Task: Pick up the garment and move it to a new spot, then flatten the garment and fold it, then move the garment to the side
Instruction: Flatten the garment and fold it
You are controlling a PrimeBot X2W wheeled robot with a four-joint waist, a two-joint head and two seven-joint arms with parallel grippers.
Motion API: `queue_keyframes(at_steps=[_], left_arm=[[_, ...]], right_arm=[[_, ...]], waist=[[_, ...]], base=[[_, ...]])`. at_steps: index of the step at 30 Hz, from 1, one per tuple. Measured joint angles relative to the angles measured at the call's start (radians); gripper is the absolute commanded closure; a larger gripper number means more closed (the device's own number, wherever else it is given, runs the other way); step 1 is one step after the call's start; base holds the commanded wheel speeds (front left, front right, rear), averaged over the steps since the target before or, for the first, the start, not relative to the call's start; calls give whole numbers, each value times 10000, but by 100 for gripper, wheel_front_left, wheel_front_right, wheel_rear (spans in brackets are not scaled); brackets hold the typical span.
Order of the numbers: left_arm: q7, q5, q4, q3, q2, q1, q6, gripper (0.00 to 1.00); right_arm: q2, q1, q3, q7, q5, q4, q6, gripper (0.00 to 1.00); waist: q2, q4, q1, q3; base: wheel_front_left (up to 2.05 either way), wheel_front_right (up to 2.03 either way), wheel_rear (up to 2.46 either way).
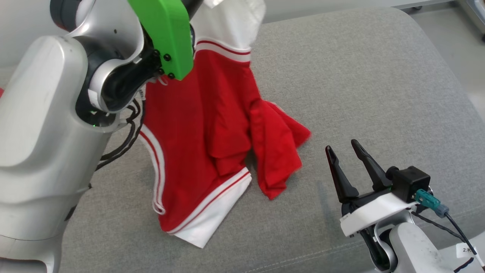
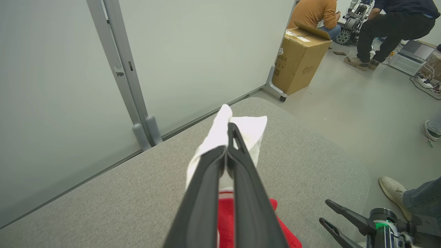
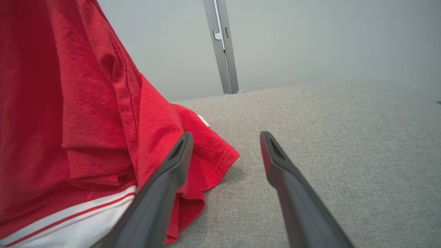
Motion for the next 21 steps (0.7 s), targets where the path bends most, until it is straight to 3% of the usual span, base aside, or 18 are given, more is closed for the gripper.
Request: queue_keyframes(at_steps=[5,12,21], left_arm=[[378,146,662,290,357,83,2,100],[428,167,1143,236,253,84,4,100],[462,226,1218,337,150,85,4,100]], right_arm=[[12,-160,0,0,21,-59,0,0],[8,-162,-12,0,19,-84,-2,0],[2,-223,1557,0,-17,322,0,0]], waist=[[0,-374,0,213],[0,-805,0,500],[0,-460,0,612]], base=[[0,0,0],[0,0,0],[0,0,0]])
